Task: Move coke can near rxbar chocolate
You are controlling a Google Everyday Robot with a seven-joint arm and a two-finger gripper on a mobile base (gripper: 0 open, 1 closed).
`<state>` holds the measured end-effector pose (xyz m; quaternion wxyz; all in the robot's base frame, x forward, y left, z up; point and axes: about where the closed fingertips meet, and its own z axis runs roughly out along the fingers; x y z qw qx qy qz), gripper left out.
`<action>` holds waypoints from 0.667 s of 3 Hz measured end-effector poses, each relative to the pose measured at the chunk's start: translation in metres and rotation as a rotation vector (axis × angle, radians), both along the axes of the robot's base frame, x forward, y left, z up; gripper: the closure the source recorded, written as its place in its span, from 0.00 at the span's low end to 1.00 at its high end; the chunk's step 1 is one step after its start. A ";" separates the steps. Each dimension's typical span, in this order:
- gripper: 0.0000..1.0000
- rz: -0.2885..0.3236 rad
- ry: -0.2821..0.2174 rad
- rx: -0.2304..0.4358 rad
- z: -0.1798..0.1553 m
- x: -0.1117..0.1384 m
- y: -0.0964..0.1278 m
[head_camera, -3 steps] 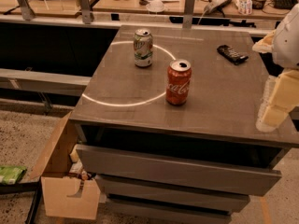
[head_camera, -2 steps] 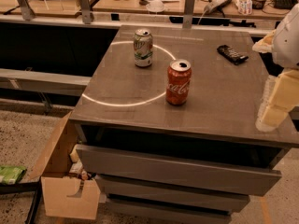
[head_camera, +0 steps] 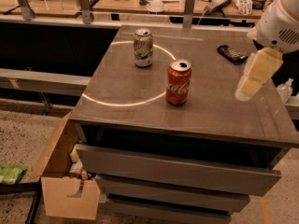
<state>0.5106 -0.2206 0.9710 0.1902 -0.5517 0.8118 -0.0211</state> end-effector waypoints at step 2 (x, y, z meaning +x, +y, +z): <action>0.00 -0.026 0.040 0.101 -0.010 0.085 0.034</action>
Offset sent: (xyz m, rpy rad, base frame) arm 0.1179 0.0728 -0.0097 0.1754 0.1146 0.0293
